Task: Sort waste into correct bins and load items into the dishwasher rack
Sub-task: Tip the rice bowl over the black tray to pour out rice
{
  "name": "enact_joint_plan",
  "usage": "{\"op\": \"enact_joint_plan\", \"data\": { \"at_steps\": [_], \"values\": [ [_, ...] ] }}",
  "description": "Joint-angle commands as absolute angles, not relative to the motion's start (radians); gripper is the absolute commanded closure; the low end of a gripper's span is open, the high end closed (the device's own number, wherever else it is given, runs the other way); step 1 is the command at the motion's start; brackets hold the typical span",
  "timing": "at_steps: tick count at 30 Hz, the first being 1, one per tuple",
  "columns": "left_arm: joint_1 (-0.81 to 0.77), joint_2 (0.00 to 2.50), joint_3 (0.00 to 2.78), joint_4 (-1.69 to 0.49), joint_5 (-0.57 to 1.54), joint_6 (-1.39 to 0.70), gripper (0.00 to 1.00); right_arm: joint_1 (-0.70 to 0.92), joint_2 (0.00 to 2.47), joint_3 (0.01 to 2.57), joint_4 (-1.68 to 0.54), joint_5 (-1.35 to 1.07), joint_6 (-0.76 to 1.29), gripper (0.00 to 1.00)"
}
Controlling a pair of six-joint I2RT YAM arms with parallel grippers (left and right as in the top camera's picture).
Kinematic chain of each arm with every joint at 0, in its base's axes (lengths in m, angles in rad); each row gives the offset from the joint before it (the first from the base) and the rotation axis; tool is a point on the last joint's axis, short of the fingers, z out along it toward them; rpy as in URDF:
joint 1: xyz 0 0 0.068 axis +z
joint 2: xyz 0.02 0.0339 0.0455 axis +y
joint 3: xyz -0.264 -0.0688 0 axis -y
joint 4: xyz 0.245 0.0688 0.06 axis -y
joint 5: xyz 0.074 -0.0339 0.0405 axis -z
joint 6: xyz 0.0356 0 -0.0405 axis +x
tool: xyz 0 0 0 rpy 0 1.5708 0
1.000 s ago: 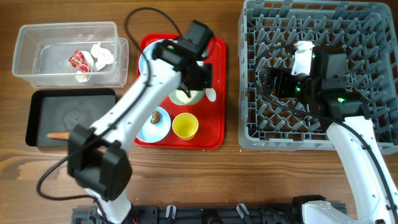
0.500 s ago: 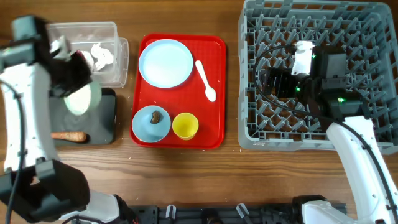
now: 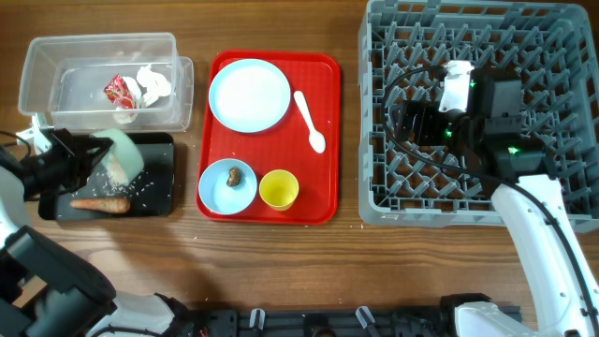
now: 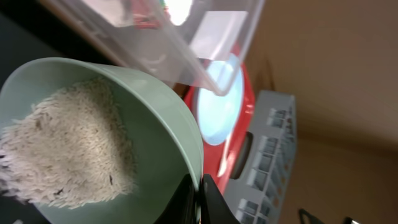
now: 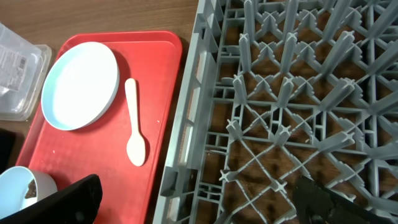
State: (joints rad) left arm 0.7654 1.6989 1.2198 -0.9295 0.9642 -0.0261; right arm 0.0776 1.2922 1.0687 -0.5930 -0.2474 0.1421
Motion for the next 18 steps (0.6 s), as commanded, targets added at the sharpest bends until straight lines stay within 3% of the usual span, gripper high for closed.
{"op": "enact_joint_plan", "data": {
  "at_steps": [1,6,11,18],
  "values": [
    [0.769,1.716,1.215,-0.920,1.189,-0.004,0.96,0.078,1.304,1.078,-0.588,-0.264,0.160,0.00],
    [0.801,1.716,1.215,-0.929,1.445,-0.008,0.96,0.078,1.304,1.078,-0.588,-0.264,0.160,0.00],
    [0.843,1.716,1.215,-1.004,1.569,-0.007,0.96,0.078,1.304,1.078,-0.589,-0.264,0.160,0.00],
    [0.862,1.716,1.215,-1.071,1.577,-0.041,0.96,0.078,1.304,1.078,-0.589,-0.264,0.160,0.00]
  ]
}}
